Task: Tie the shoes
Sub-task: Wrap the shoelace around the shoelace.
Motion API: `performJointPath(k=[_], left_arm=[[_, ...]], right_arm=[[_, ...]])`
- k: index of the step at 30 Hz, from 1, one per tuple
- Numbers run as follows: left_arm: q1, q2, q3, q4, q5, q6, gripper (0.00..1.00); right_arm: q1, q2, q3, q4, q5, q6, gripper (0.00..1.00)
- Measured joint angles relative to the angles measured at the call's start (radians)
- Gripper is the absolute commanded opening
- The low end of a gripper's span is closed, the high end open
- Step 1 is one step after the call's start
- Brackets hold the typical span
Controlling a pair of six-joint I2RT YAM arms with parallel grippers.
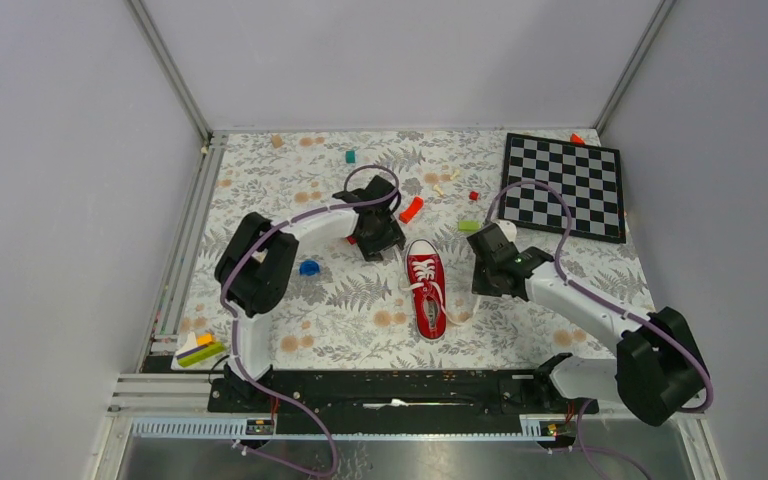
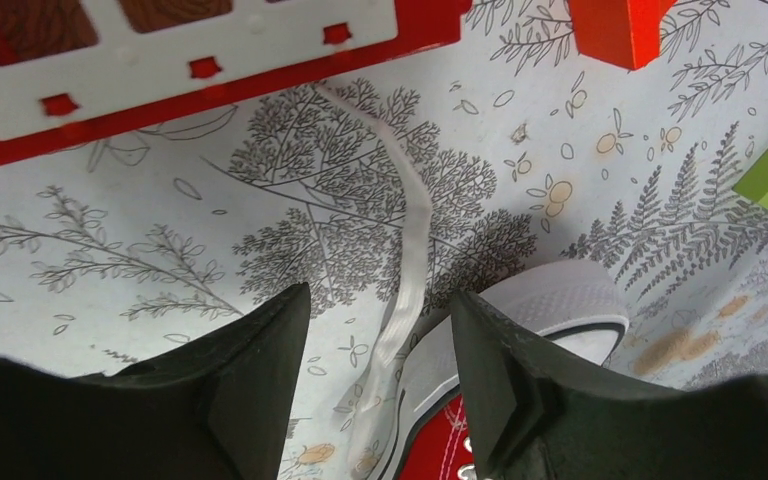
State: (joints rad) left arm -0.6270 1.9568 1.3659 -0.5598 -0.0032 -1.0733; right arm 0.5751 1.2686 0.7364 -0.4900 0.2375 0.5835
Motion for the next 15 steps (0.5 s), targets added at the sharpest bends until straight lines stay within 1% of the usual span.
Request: performJointPath(k=[5, 9, 11, 12, 15], left_arm=[[-0.018, 0.066, 0.088, -0.060, -0.036, -0.026, 0.53], [-0.031, 0.107, 0.139, -0.106, -0.069, -0.040, 0.15], [-0.034, 0.120, 0.152, -0.126, -0.077, -0.047, 0.04], [-0.035, 0.124, 0.157, -0.134, -0.081, -0.044, 0.00], [-0.040, 0.126, 0.160, -0.151, -0.092, -0.032, 0.00]], right_arm=[[0.000, -0.039, -0.016, -0.022, 0.018, 0.008, 0.00], [0.000, -0.062, -0.029, -0.034, 0.031, 0.014, 0.00], [0.000, -0.076, -0.032, -0.041, 0.035, 0.017, 0.00], [0.000, -0.082, -0.033, -0.043, 0.036, 0.018, 0.00], [0.000, -0.102, -0.033, -0.054, 0.045, 0.022, 0.00]])
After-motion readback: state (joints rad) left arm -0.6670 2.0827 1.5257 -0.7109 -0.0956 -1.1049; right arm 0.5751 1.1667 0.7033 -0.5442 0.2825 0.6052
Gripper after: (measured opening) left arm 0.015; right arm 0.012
